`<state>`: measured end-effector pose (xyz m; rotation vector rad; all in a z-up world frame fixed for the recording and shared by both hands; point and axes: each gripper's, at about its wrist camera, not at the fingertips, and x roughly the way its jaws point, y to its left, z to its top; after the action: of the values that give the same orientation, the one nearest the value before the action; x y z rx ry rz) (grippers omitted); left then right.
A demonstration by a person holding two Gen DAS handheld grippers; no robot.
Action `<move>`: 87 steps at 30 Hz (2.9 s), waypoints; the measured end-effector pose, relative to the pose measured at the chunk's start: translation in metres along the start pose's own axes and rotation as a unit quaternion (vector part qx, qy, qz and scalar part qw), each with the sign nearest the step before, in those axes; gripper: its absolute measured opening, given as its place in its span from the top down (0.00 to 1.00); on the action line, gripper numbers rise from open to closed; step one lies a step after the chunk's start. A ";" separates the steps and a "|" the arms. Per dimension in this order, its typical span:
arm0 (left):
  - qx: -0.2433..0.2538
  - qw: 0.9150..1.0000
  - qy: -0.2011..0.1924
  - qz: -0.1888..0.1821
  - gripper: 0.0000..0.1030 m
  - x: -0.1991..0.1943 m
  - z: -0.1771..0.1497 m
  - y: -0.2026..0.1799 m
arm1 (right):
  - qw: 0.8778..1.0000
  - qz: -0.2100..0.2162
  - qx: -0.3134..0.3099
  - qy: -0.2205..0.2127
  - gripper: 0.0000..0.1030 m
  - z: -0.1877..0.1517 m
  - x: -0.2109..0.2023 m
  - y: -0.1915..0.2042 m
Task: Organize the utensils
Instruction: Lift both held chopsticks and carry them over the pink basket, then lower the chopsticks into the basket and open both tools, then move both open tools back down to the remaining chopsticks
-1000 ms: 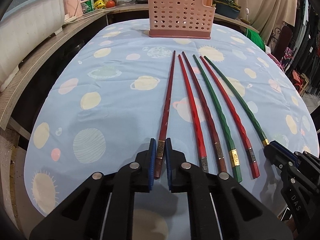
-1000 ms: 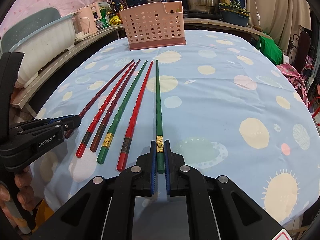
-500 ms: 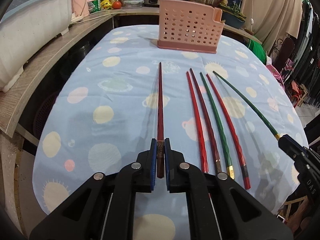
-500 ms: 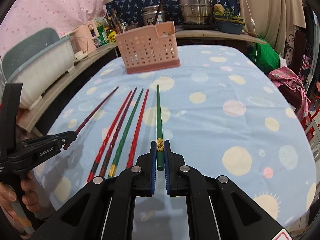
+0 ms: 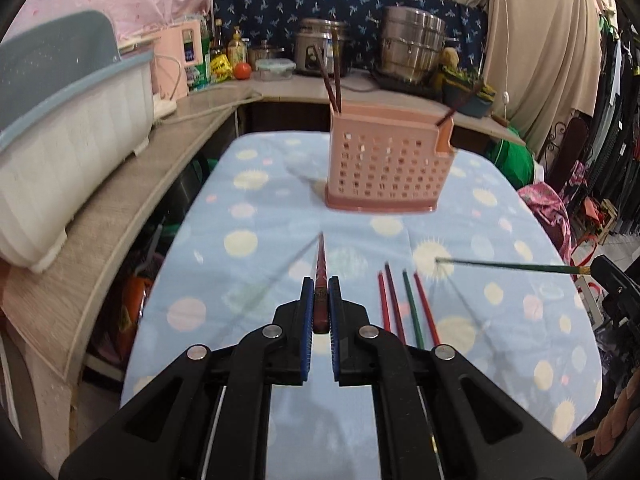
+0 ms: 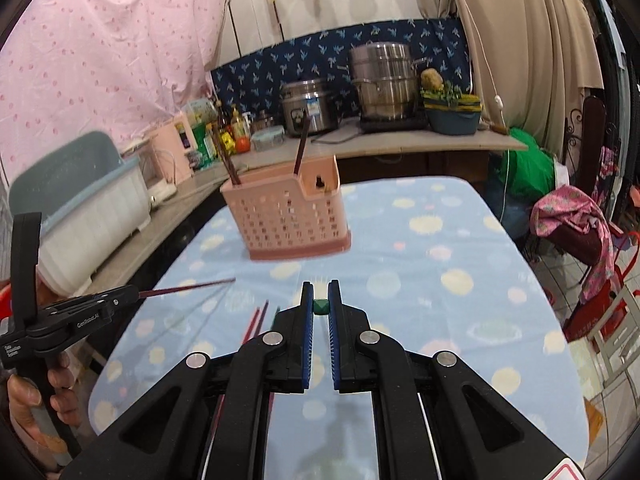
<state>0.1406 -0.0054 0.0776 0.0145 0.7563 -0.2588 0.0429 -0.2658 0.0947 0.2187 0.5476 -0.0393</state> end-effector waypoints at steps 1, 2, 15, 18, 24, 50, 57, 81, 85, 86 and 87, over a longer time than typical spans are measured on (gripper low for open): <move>0.000 1.000 -0.005 -0.001 0.93 -0.001 0.008 0.000 | 1.000 0.003 0.001 -0.004 0.93 0.007 0.001 0.000; 0.001 1.000 -0.010 -0.001 0.93 -0.001 0.016 -0.001 | 1.000 0.005 0.001 -0.008 0.93 0.015 0.003 -0.001; -0.003 0.999 -0.034 -0.037 0.93 0.000 0.101 -0.006 | 0.998 0.029 0.010 -0.049 0.93 0.095 0.022 0.000; -0.002 0.998 -0.044 -0.039 0.93 -0.004 0.117 -0.007 | 0.997 0.040 0.016 -0.061 0.93 0.111 0.022 0.003; -0.002 0.996 -0.074 -0.042 0.93 -0.018 0.157 -0.012 | 0.992 0.058 0.037 -0.104 0.93 0.154 0.019 0.005; -0.026 0.991 -0.130 -0.030 0.93 0.048 0.234 -0.024 | 0.995 0.034 0.053 -0.081 0.93 0.213 0.148 0.018; -0.027 0.994 -0.096 -0.034 0.93 0.073 0.225 -0.022 | 0.997 0.029 0.049 -0.049 0.93 0.197 0.172 0.016; -0.008 0.995 -0.103 -0.014 0.53 0.051 0.201 -0.022 | 0.996 0.055 0.036 -0.060 0.74 0.187 0.129 0.014; -0.005 0.995 -0.097 -0.014 0.53 0.039 0.186 -0.020 | 0.996 0.063 0.032 -0.052 0.74 0.170 0.113 0.013; -0.002 0.995 -0.095 -0.015 0.52 0.037 0.181 -0.019 | 0.996 0.062 0.030 -0.048 0.74 0.163 0.107 0.013; 0.001 0.996 -0.091 -0.013 0.49 0.034 0.175 -0.019 | 0.997 0.062 0.027 -0.044 0.74 0.156 0.102 0.014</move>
<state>0.2782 -0.0498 0.1840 -0.0167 0.5748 -0.2823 0.2117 -0.2841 0.1738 0.3016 0.4453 0.0561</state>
